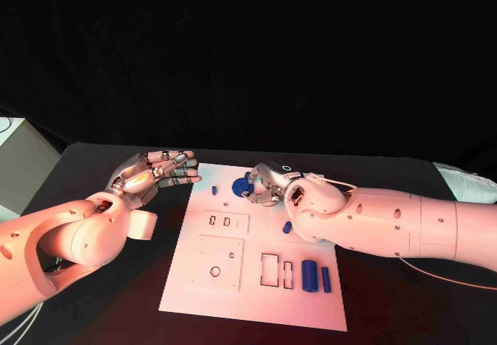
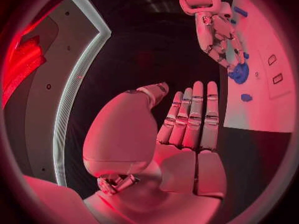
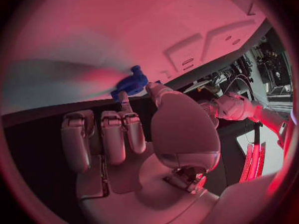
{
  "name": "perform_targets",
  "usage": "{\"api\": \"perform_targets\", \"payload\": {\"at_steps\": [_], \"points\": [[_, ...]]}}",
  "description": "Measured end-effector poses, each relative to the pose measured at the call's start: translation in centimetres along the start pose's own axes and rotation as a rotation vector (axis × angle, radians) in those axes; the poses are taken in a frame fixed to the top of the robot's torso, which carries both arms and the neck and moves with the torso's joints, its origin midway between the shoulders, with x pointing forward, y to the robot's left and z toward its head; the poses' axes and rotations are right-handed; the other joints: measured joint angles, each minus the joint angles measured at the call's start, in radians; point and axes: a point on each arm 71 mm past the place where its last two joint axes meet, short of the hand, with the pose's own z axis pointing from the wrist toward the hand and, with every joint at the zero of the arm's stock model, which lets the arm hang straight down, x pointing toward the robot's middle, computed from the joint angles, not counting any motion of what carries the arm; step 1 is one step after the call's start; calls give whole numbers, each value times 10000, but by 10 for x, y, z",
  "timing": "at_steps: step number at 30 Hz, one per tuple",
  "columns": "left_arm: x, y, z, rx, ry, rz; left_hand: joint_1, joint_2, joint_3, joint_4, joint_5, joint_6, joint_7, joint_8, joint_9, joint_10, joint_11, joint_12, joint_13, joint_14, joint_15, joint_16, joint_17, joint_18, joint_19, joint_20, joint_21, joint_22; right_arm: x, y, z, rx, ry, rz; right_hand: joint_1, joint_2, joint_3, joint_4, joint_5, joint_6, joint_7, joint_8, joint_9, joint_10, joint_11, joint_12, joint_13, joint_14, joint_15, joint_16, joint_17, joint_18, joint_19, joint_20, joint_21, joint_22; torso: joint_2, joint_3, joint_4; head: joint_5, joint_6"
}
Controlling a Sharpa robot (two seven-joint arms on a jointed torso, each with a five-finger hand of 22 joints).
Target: Assemble the parts on the task board
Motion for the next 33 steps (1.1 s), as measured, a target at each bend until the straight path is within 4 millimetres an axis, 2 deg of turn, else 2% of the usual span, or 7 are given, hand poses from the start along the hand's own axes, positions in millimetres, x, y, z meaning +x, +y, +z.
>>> {"api": "perform_targets", "payload": {"at_steps": [8,15,21,22,25,28,33], "points": [[-1,0,0,-5,-25,9,0,0,0,0,0,0,0,0,1,0,0,0,0,0,0,0,-1,0,0,0,0,0,-8,-15,-13,265,-144,538,0,0,120,-62,90,2,1,2,13,0,0,0,-1,0,0,0,0,1,0,0,0,-1,-11,16,-45,14,66],[-3,1,0,-13,-77,30,0,0,0,0,0,0,0,0,1,0,0,0,0,0,0,0,8,0,0,0,0,0,-24,-31,-20,584,-374,2022,33,23,293,-41,694,37,35,1,12,0,0,0,-2,0,0,0,-1,0,0,-1,0,-1,-18,67,-132,35,141],[-4,1,1,-19,-101,37,0,0,0,0,0,0,0,0,1,0,0,0,0,0,0,0,8,1,0,0,0,0,-34,-47,-30,900,-532,2942,354,-48,518,-216,808,102,8,1,44,0,0,0,-3,0,-1,0,-1,1,0,-1,0,6,-27,104,-177,54,178],[-4,2,2,-22,-97,35,0,0,0,0,0,0,0,0,1,0,0,0,0,0,0,0,8,0,0,0,0,0,-36,-52,-32,974,-566,3006,653,-130,608,-429,603,156,11,1,63,0,-1,0,-4,0,0,0,-1,0,0,-1,0,6,-31,106,-181,55,179],[-4,2,2,-32,-97,33,0,0,0,0,0,0,0,0,1,0,0,0,0,0,0,0,7,0,0,0,0,0,-42,-69,-37,1142,-691,3095,1801,-428,846,-1267,-1256,272,14,0,116,0,-1,0,-4,1,0,0,-1,0,0,-1,-157,6,-36,112,-195,55,189],[-4,3,2,-36,-96,32,0,0,0,0,0,0,0,0,1,0,0,0,0,0,0,0,7,1,0,0,0,0,-47,-86,-43,1176,-787,3071,2109,-559,875,-1487,-1621,272,14,1,116,0,-1,-159,-4,1,0,0,-2,0,0,-1,-369,5,-35,120,-206,45,212],[-3,3,2,-45,-86,25,0,0,41,-42,0,0,0,0,1,0,0,-61,0,-36,36,0,18,0,0,0,0,-9,-55,-114,-52,1167,-914,2906,2268,-715,810,-1590,-1655,272,15,0,110,0,-1,-169,-4,0,0,0,-2,1,0,-1,-396,4,-27,126,-208,-65,221]]}}
